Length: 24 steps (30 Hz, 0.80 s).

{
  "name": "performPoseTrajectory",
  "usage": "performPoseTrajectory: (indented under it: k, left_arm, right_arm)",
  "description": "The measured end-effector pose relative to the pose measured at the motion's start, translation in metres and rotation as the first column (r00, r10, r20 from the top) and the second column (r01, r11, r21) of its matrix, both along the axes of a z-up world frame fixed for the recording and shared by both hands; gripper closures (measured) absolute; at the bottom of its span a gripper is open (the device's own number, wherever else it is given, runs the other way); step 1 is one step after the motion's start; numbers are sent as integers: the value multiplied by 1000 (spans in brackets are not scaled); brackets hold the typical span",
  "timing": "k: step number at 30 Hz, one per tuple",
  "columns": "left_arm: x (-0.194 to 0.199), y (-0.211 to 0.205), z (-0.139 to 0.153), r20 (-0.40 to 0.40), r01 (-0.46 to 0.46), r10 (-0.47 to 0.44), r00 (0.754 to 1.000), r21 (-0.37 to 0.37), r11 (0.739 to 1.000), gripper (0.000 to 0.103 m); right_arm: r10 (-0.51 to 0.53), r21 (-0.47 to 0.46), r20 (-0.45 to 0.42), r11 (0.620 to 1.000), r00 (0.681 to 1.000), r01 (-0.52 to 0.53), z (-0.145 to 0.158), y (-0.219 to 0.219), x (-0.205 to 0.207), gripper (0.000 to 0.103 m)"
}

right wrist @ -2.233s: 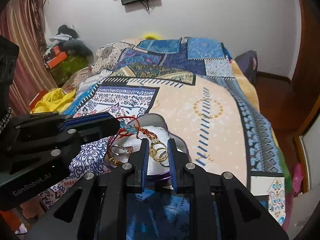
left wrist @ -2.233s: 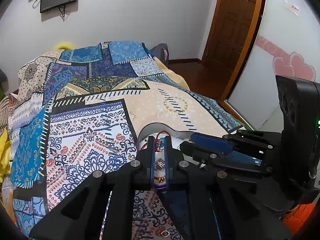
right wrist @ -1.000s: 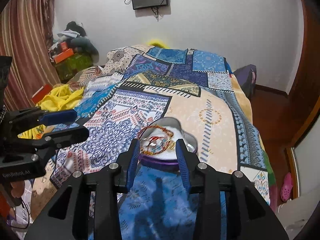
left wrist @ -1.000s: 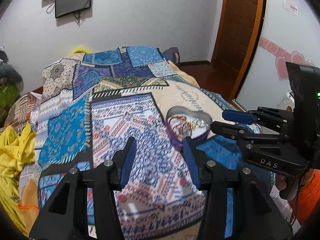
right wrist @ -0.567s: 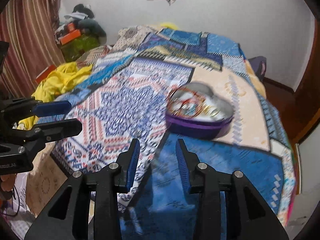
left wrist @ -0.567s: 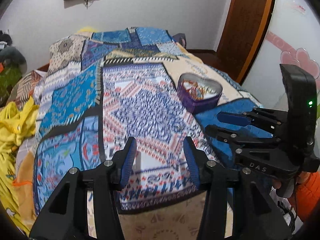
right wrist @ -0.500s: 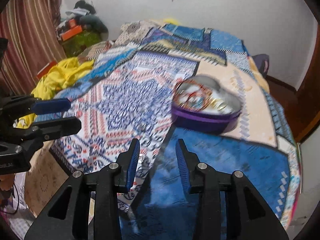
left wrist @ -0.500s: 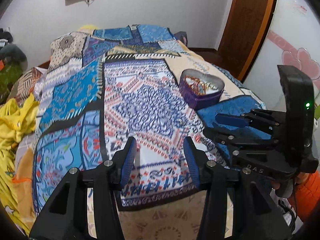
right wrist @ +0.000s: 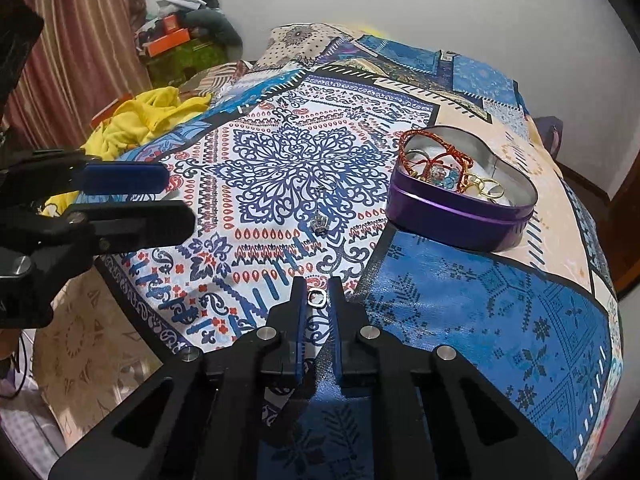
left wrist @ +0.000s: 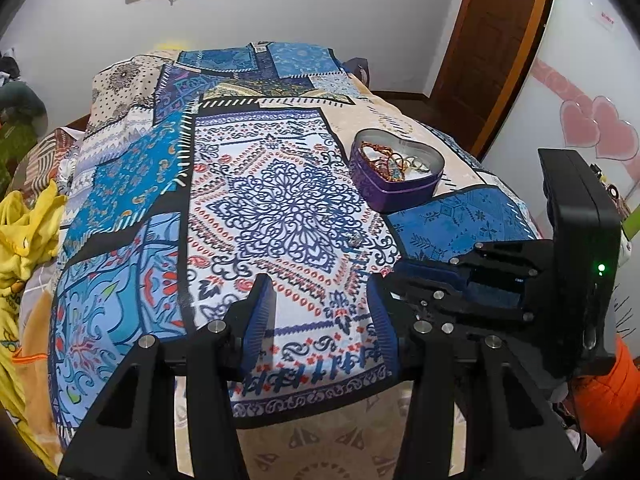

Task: Organize jewelry
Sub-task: 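Grasp a small silver charm with the left tool while the right tool grasps a silver ring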

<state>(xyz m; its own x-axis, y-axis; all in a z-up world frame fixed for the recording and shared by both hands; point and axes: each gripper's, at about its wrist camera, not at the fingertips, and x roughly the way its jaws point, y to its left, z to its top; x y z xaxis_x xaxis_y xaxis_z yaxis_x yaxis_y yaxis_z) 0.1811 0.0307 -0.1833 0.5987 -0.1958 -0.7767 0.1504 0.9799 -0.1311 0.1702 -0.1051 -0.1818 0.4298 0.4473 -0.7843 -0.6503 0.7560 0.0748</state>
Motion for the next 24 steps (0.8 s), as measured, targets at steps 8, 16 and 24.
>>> performPoseTrajectory:
  k: [8,16,24]
  left_arm:
    - [19,-16,-9,-29,37,-37,999,1,999,55]
    - [46,-32,-25,-85,81,-81,993,-1,997,69]
    - [64,-34,-37,-115,77,-78,990,-12,997,80]
  right_arm:
    - [-78,59,-4,995,997,79,11,-24,10,94]
    - [-155,90,23,984,988,152,25,-53,21,94]
    - [-178,98,15,979,984,176,22,-63,25,94]
